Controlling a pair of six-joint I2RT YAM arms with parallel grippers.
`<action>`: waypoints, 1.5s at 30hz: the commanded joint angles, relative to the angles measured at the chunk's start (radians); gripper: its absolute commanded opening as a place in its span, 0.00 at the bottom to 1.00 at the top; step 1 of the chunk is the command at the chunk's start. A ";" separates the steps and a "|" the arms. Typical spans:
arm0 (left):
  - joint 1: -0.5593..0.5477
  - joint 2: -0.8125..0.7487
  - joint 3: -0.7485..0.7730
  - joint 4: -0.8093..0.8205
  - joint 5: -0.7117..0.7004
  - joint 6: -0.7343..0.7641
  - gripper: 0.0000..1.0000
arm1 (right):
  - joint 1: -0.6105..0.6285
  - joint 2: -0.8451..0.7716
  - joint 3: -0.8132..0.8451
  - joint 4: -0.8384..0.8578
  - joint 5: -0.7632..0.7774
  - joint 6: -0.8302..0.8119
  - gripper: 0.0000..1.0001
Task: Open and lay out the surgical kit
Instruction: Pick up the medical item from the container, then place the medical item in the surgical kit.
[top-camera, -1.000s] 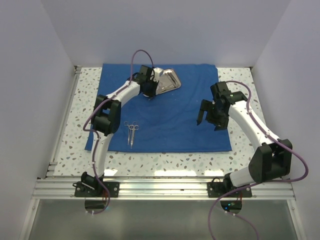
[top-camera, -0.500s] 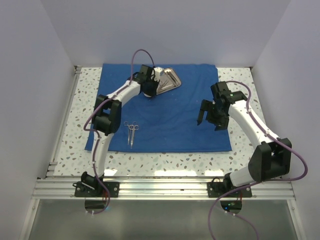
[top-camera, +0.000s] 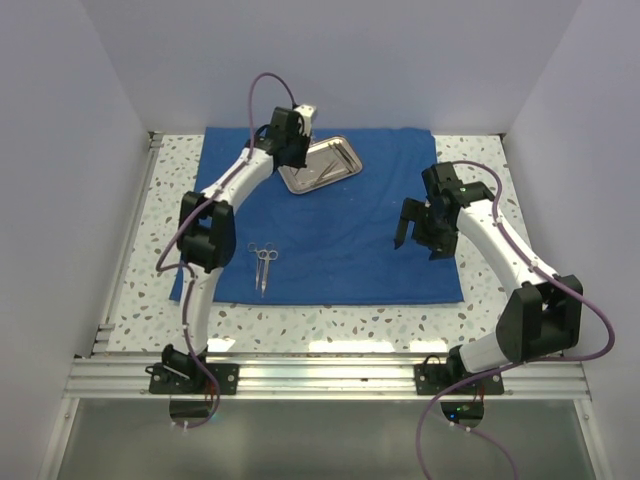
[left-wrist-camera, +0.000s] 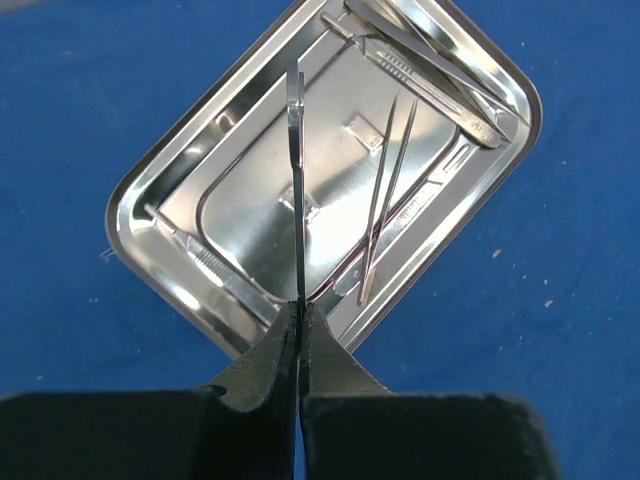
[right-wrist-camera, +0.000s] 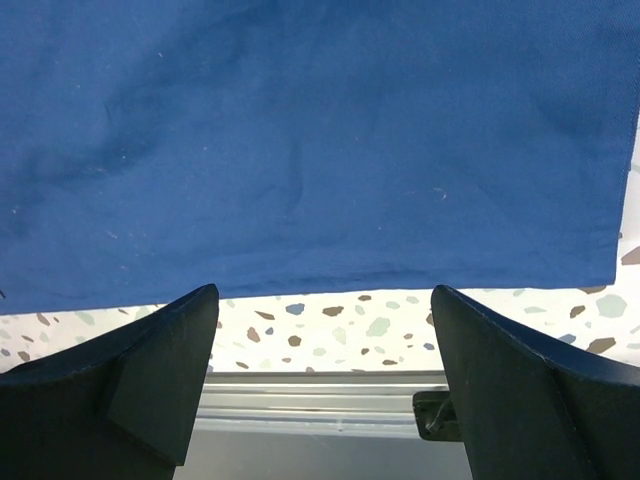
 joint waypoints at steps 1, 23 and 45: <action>0.015 -0.131 -0.053 -0.017 -0.031 -0.074 0.00 | -0.004 -0.024 0.015 0.035 -0.028 -0.022 0.91; -0.049 -1.116 -1.403 0.144 0.015 -0.485 0.00 | 0.008 0.019 0.059 0.141 -0.220 0.050 0.90; -0.037 -0.646 -0.644 -0.025 -0.112 -0.217 0.59 | 0.013 -0.051 0.021 0.109 -0.138 0.031 0.91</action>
